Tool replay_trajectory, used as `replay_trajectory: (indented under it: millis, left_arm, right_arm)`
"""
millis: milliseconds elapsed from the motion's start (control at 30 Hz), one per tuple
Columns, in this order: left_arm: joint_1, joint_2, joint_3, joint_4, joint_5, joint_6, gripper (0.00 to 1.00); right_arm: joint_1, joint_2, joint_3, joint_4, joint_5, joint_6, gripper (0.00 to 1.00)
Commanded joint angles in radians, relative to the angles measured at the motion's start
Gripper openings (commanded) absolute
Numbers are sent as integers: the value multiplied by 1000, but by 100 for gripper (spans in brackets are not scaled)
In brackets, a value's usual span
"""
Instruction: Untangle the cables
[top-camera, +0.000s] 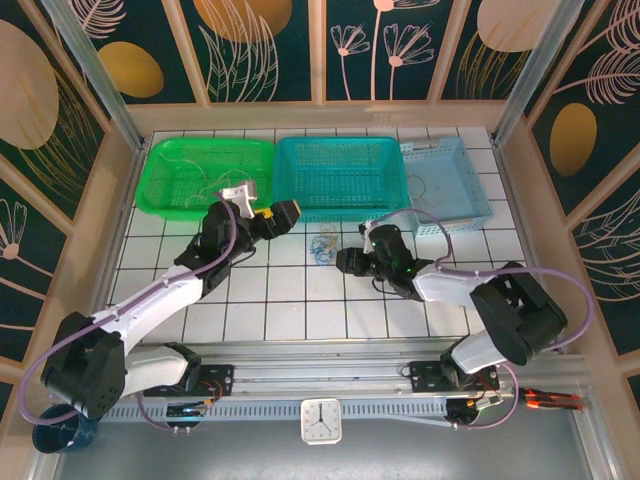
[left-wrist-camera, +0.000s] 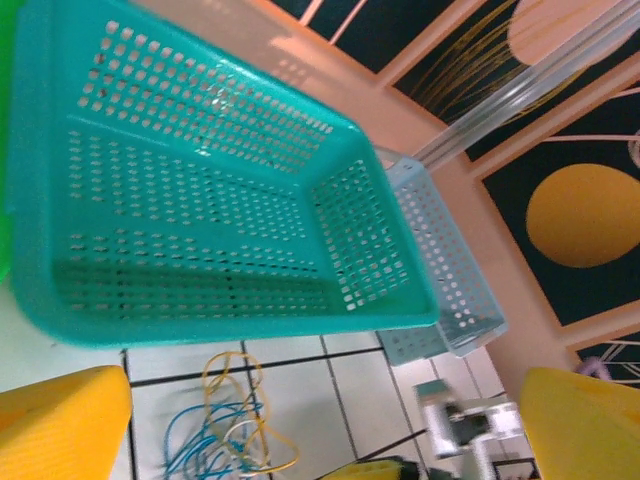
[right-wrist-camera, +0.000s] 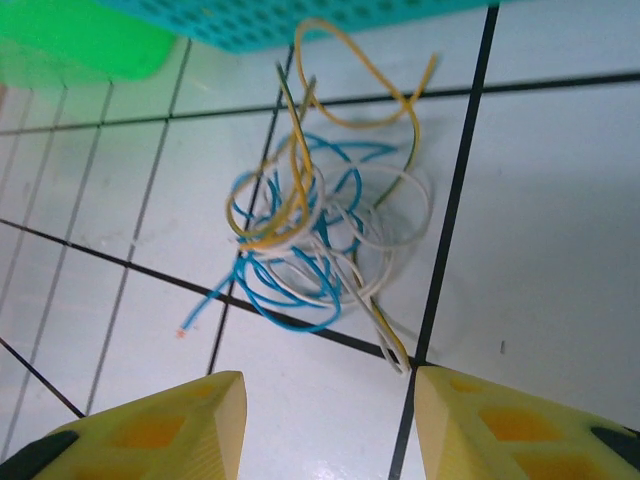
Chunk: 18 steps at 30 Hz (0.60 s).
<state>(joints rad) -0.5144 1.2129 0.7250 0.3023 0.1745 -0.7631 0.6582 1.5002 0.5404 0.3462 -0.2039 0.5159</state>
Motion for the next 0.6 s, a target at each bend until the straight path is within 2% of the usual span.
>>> replay_trajectory:
  millis: [0, 200, 300, 400, 567]
  left_arm:
    - [11, 17, 62, -58, 43, 17, 99]
    - [13, 33, 88, -59, 54, 21, 99]
    - [13, 40, 79, -44, 59, 15, 99]
    - [13, 43, 63, -27, 61, 7, 99]
    - [14, 42, 45, -12, 60, 0, 99]
  right_arm:
    - [10, 32, 17, 52, 14, -26, 48]
    - [12, 69, 15, 70, 18, -21, 44]
    - [11, 85, 20, 80, 9, -18, 38]
    - [12, 98, 29, 83, -2, -17, 29]
    - [11, 78, 41, 65, -13, -20, 5]
